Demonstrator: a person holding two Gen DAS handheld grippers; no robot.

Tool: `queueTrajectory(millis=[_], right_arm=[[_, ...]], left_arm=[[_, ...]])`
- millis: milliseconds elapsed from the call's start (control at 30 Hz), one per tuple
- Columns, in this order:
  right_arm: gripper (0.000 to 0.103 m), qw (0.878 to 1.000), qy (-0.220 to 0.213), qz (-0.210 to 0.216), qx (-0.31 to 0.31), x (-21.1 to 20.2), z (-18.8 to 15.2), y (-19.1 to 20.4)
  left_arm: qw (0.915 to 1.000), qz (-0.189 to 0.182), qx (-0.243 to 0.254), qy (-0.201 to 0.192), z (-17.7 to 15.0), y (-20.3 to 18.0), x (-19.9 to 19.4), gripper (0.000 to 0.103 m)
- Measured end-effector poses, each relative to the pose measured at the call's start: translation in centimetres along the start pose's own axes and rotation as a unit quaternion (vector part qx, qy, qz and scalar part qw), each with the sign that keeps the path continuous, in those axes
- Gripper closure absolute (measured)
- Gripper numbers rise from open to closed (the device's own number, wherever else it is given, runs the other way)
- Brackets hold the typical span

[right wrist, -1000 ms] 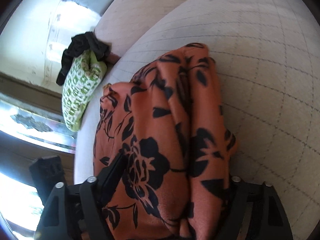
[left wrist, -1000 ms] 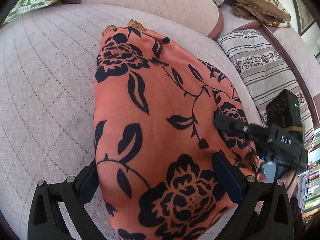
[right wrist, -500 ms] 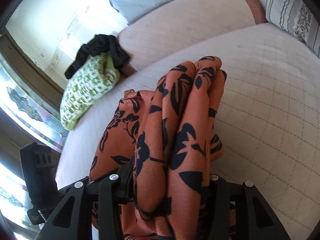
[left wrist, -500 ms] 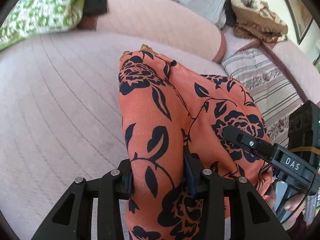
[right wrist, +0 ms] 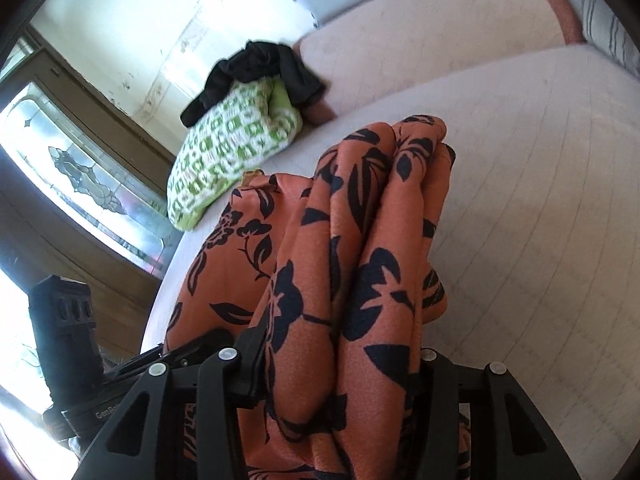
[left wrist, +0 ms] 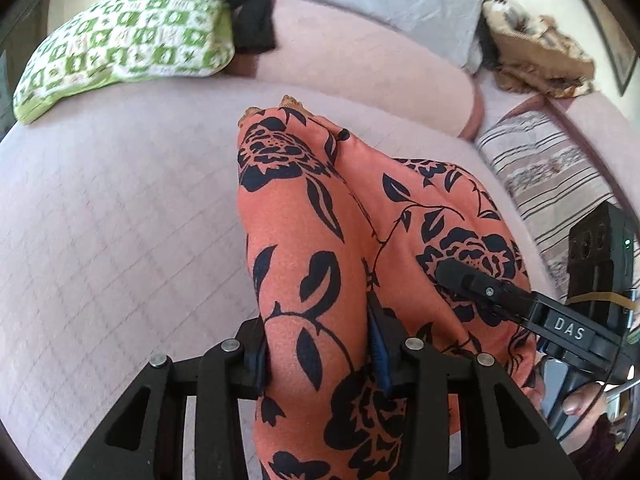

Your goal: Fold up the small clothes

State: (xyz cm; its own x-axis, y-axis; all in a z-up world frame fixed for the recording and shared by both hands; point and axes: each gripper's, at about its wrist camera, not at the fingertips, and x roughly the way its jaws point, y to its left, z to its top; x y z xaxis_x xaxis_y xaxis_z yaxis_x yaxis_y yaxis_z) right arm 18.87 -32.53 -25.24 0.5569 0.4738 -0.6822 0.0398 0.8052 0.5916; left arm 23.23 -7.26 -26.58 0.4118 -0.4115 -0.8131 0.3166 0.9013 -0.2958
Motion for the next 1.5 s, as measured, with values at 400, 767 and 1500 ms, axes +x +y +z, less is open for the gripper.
queueTrajectory(millis=[400, 767, 1500], right_arm=[[0.039, 0.990, 0.098, -0.013, 0.100, 5.1, -1.9, -4.9], [0.036, 0.995, 0.007, -0.089, 0.050, -0.2, -0.6, -3.1], [0.036, 0.996, 0.075, -0.048, -0.006, -0.1, -7.1, 1.9]], left_arm=[[0.9957, 0.088, 0.012, 0.023, -1.7, -0.1, 3.6, 0.032], [0.9871, 0.151, 0.035, -0.039, -6.1, -0.7, -2.6, 0.031], [0.9777, 0.203, 0.054, -0.005, -7.9, 1.2, -4.0, 0.016]])
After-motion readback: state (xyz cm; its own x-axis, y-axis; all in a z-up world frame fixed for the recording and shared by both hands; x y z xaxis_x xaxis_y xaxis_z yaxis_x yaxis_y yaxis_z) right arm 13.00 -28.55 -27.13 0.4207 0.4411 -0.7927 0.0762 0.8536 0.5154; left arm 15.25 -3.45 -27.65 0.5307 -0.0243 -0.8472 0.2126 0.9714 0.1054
